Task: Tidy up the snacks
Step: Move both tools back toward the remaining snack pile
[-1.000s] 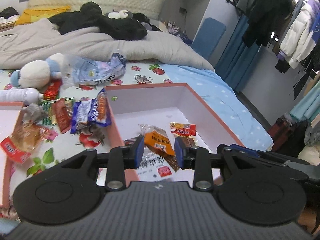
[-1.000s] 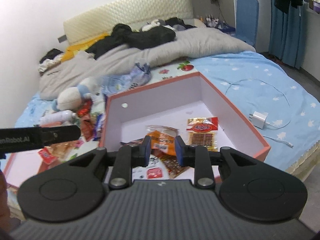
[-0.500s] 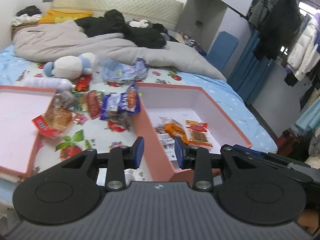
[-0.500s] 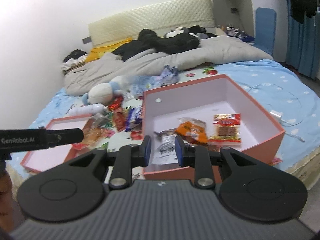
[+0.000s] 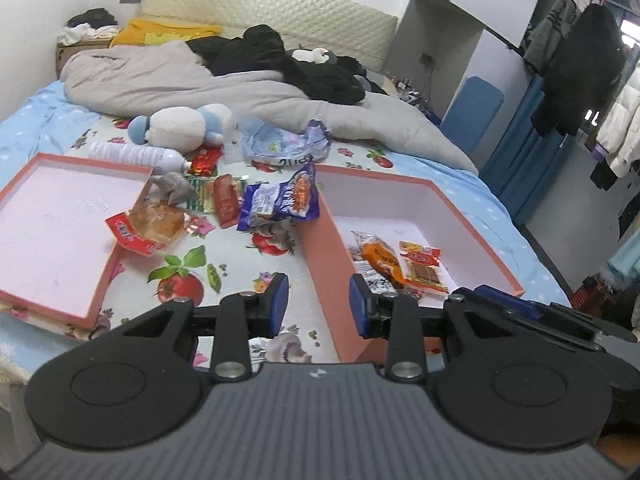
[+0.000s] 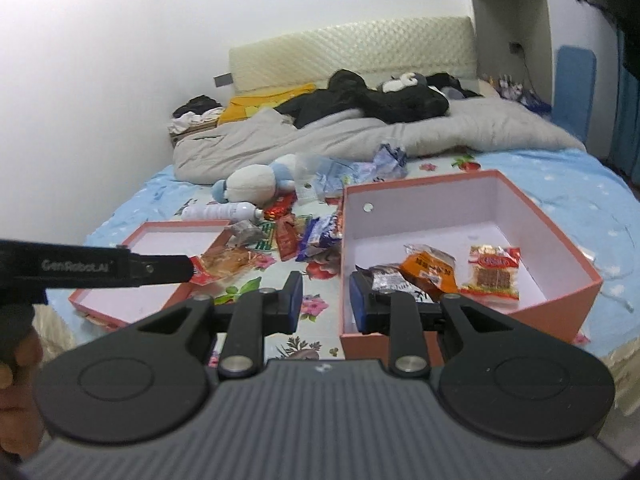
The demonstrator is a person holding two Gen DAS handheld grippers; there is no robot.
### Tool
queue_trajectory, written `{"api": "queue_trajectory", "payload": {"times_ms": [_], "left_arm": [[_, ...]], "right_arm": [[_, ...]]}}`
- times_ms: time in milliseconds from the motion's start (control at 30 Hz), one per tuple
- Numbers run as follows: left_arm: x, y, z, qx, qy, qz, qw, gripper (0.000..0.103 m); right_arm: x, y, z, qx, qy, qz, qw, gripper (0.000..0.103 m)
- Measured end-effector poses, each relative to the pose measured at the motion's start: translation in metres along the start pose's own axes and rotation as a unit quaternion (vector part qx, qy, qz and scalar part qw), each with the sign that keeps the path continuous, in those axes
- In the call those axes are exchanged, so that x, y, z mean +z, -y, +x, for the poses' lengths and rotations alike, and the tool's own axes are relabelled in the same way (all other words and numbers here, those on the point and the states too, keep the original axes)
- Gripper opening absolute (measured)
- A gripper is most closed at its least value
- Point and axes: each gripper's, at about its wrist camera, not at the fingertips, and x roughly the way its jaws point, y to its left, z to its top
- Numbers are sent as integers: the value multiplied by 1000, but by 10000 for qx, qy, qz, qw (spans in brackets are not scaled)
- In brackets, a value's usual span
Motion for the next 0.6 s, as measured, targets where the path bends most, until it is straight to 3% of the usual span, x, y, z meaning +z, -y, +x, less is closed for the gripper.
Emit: {"api": "queue_trajectory", "payload": {"times_ms": [300,600], "left_arm": [[-16,-41,14,186,-287,-371,9987,38],[4,-83,56,319,-452,-678,9962,38]], "right_arm": [[-10,-26,19,340,-238,-61,9991,28],[9,-36,68,411,-444,-184,9980,28]]}}
